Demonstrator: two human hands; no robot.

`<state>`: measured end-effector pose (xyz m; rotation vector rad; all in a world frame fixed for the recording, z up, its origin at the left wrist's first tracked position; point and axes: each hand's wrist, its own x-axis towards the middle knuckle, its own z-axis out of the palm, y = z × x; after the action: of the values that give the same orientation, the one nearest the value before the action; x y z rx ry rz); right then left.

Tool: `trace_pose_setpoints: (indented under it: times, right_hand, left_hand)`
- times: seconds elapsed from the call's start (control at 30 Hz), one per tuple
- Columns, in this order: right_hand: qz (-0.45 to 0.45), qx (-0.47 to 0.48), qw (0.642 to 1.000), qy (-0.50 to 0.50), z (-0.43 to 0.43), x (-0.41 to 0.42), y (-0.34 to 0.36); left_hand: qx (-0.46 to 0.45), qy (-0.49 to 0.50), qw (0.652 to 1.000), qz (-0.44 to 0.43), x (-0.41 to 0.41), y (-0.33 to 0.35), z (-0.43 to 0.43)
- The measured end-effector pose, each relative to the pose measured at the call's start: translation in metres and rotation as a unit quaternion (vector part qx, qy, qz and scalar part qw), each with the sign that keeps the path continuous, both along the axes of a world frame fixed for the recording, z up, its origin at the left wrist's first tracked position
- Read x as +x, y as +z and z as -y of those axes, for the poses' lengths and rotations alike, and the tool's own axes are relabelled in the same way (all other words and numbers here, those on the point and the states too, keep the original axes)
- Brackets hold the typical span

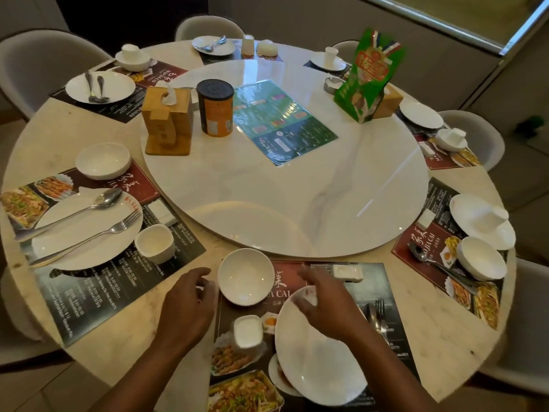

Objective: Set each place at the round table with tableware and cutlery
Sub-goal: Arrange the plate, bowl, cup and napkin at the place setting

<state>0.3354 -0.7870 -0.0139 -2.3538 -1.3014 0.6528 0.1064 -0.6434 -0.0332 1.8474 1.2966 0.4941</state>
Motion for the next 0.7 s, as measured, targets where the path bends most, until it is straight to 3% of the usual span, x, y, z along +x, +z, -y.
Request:
trace_pose_setpoints:
  times: [0.13, 0.3, 0.43, 0.57, 0.7]
  right_hand:
    - [0.049, -0.021, 0.991, -0.125, 0.061, 0.013, -0.006]
    - [0.107, -0.110, 0.969, -0.194, 0.129, 0.015, -0.013]
    - [0.061, -0.115, 0.973, -0.191, 0.153, 0.007, -0.021]
    - [0.016, -0.074, 0.981, -0.178, 0.154, 0.003, -0.020]
    - [-0.019, -0.057, 0.982, -0.181, 0.153, 0.004, -0.021]
  left_hand:
    - [0.100, -0.080, 0.992, 0.012, -0.012, 0.017, 0.042]
    - [0.128, -0.208, 0.970, 0.010, -0.006, 0.023, 0.110]
    - [0.040, -0.177, 0.981, -0.064, 0.012, 0.003, 0.156]
    - [-0.114, -0.083, 0.988, -0.057, 0.029, 0.000, 0.174]
    - [-0.142, -0.041, 0.987, -0.064, 0.032, 0.000, 0.184]
